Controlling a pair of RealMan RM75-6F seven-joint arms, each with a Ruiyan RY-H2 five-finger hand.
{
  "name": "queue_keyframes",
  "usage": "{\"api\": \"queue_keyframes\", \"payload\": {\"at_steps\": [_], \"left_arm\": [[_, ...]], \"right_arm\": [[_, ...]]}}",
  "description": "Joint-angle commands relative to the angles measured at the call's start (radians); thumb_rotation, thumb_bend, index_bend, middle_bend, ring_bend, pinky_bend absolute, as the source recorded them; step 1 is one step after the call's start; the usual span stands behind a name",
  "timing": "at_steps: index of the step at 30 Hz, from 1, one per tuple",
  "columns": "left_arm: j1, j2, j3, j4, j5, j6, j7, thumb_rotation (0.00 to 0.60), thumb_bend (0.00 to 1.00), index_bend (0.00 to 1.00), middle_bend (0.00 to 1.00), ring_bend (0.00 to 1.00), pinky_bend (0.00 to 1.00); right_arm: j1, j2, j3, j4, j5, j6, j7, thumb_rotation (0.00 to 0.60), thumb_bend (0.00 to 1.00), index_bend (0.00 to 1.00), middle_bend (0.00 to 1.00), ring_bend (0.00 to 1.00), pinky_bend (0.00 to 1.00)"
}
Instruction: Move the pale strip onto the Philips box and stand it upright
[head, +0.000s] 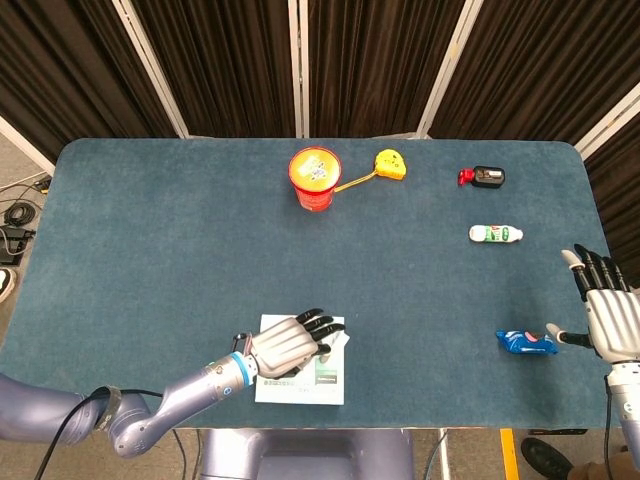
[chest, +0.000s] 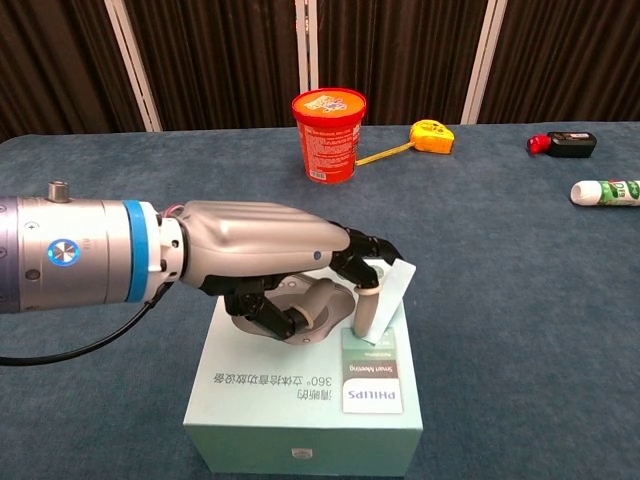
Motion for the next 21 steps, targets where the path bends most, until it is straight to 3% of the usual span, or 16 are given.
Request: {"api": "queue_keyframes", "payload": {"at_steps": [1, 21], "left_arm": [[-0.002, -0.007, 0.002, 0.005, -0.006, -0.003, 0.006, 0.600, 0.96, 0.38, 0.00, 0.00, 0.00], [-0.005, -0.030, -0.003, 0.009, -0.015, -0.005, 0.014, 0.600, 0.96, 0.38, 0.00, 0.00, 0.00]], "right_arm": [[0.000, 0.001, 0.001, 0.000, 0.001, 0.000, 0.000, 0.600, 0.00, 0.00, 0.00, 0.00, 0.00], [-0.002, 0.002, 0.003, 0.002, 0.004, -0.001, 0.006, 0.600, 0.00, 0.00, 0.00, 0.00, 0.00]]}}
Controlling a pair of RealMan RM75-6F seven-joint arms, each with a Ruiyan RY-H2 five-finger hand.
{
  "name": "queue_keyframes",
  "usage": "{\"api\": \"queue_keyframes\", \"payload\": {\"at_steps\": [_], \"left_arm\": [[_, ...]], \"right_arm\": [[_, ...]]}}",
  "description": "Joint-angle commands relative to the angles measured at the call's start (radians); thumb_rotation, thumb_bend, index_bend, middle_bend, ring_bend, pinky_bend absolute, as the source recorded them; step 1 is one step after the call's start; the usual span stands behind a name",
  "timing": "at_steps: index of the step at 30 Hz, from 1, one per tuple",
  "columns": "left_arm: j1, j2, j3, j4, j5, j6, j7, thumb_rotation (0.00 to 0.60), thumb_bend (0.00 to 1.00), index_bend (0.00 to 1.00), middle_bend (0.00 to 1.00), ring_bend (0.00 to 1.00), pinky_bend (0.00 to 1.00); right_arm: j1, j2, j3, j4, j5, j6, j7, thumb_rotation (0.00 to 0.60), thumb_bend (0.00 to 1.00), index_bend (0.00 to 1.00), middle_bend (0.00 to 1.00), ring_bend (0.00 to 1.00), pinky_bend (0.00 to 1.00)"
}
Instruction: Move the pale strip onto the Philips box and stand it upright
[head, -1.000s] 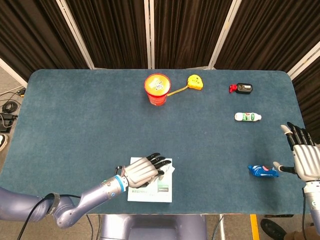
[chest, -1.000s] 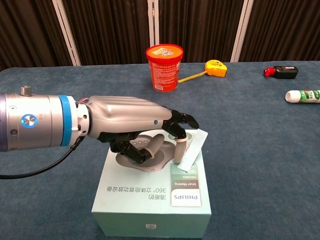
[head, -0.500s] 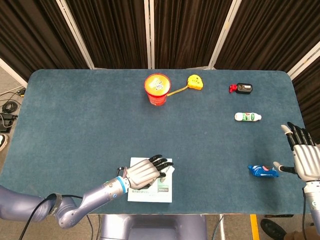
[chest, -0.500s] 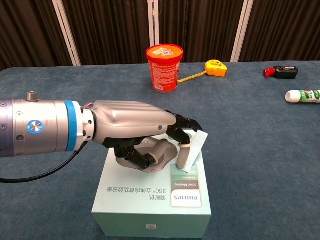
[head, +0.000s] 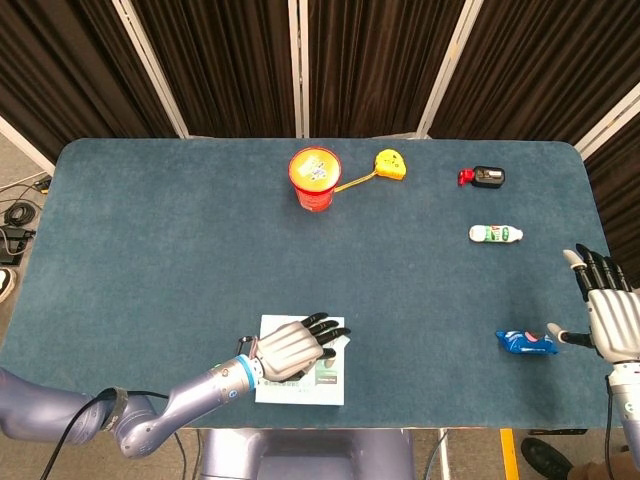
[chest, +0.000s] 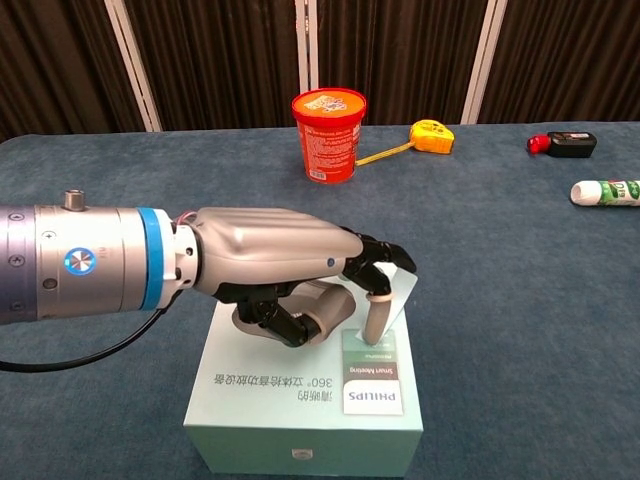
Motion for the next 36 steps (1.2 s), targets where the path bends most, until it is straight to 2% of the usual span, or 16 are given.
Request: {"api": "queue_keyframes", "payload": {"at_steps": [1, 10, 14, 15, 16, 17, 19, 20, 22, 24, 31, 36], "left_arm": [[0.002, 0.000, -0.004, -0.002, 0.001, 0.006, -0.002, 0.600, 0.96, 0.38, 0.00, 0.00, 0.00], [0.023, 0.059, -0.050, -0.035, 0.037, 0.063, -0.046, 0.600, 0.96, 0.38, 0.00, 0.00, 0.00], [0.036, 0.095, -0.063, -0.043, 0.045, 0.092, -0.049, 0.600, 0.95, 0.33, 0.00, 0.00, 0.00], [0.052, 0.125, -0.074, -0.042, 0.040, 0.126, -0.050, 0.600, 0.95, 0.31, 0.00, 0.00, 0.00], [0.064, 0.144, -0.077, -0.045, 0.038, 0.145, -0.051, 0.600, 0.92, 0.28, 0.00, 0.00, 0.00], [0.074, 0.159, -0.078, -0.047, 0.036, 0.161, -0.049, 0.600, 0.85, 0.22, 0.00, 0.00, 0.00], [0.112, 0.192, -0.081, -0.041, 0.010, 0.227, -0.029, 0.600, 0.62, 0.09, 0.00, 0.00, 0.00], [0.131, 0.204, -0.081, -0.042, -0.004, 0.258, -0.018, 0.600, 0.44, 0.03, 0.00, 0.00, 0.00], [0.179, 0.226, -0.080, -0.045, -0.028, 0.337, -0.001, 0.600, 0.15, 0.00, 0.00, 0.00, 0.00], [0.234, 0.244, -0.068, -0.040, -0.021, 0.421, 0.007, 0.600, 0.01, 0.00, 0.00, 0.00, 0.00], [0.442, 0.290, 0.017, -0.026, 0.075, 0.676, 0.001, 0.600, 0.00, 0.00, 0.00, 0.00, 0.00], [0.522, 0.339, 0.059, -0.046, 0.113, 0.726, -0.017, 0.600, 0.00, 0.00, 0.00, 0.00, 0.00]], "right_arm": [[0.000, 0.000, 0.000, 0.000, 0.000, 0.000, 0.002, 0.600, 0.00, 0.00, 0.00, 0.00, 0.00], [0.000, 0.000, 0.001, 0.001, -0.001, -0.001, 0.005, 0.600, 0.00, 0.00, 0.00, 0.00, 0.00], [0.000, 0.001, 0.000, 0.000, -0.002, -0.001, 0.005, 0.600, 0.00, 0.00, 0.00, 0.00, 0.00], [0.000, 0.000, 0.000, -0.001, -0.005, -0.001, 0.005, 0.600, 0.00, 0.00, 0.00, 0.00, 0.00], [0.000, 0.000, -0.001, -0.002, -0.006, 0.000, 0.004, 0.600, 0.00, 0.00, 0.00, 0.00, 0.00], [0.000, 0.000, -0.001, -0.003, -0.008, 0.000, 0.004, 0.600, 0.00, 0.00, 0.00, 0.00, 0.00], [0.001, 0.000, -0.003, -0.005, -0.011, 0.000, 0.004, 0.600, 0.00, 0.00, 0.00, 0.00, 0.00], [0.000, 0.000, -0.003, -0.006, -0.013, 0.001, 0.004, 0.600, 0.00, 0.00, 0.00, 0.00, 0.00], [0.000, 0.001, -0.004, -0.009, -0.016, 0.002, 0.004, 0.600, 0.00, 0.00, 0.00, 0.00, 0.00], [0.001, 0.001, -0.006, -0.011, -0.020, 0.003, 0.003, 0.600, 0.00, 0.00, 0.00, 0.00, 0.00], [0.000, -0.005, -0.009, -0.017, -0.026, 0.008, -0.013, 0.600, 0.00, 0.00, 0.00, 0.00, 0.00], [-0.002, -0.007, -0.010, -0.021, -0.030, 0.016, -0.026, 0.600, 0.00, 0.00, 0.00, 0.00, 0.00]]}}
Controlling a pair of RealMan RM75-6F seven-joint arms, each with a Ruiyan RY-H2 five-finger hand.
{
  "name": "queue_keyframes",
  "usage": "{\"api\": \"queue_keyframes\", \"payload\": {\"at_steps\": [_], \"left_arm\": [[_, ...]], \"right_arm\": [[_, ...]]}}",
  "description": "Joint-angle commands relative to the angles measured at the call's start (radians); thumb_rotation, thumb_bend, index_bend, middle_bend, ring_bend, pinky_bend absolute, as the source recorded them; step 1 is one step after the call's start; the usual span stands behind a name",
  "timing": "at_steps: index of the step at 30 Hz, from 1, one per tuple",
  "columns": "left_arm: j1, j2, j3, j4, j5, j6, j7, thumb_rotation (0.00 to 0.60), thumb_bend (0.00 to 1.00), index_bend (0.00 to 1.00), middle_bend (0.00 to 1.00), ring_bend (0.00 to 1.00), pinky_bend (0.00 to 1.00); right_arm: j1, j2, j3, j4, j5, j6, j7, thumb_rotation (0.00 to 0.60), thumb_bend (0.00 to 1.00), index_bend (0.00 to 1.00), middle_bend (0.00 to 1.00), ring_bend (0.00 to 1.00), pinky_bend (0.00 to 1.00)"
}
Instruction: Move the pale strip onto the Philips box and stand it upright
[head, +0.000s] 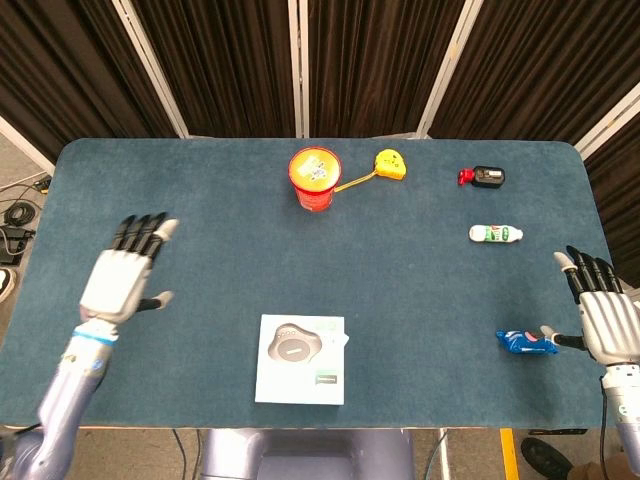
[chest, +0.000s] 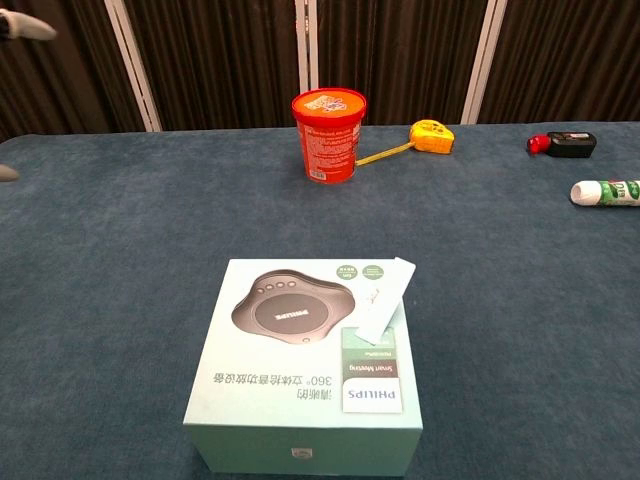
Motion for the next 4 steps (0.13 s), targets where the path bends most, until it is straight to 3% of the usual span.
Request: {"api": "queue_keyframes", "payload": {"at_steps": [1, 4], "left_arm": [[0.061, 0.049, 0.041, -0.015, 0.039, 0.035, -0.018, 0.600, 0.00, 0.00, 0.00, 0.00, 0.00], [0.095, 0.087, 0.068, -0.029, 0.064, 0.029, -0.042, 0.600, 0.00, 0.00, 0.00, 0.00, 0.00]], "right_arm": [[-0.001, -0.001, 0.000, -0.003, -0.002, 0.004, -0.005, 0.600, 0.00, 0.00, 0.00, 0.00, 0.00], [-0.001, -0.005, -0.002, -0.008, -0.004, 0.006, -0.020, 0.600, 0.00, 0.00, 0.00, 0.00, 0.00]]}}
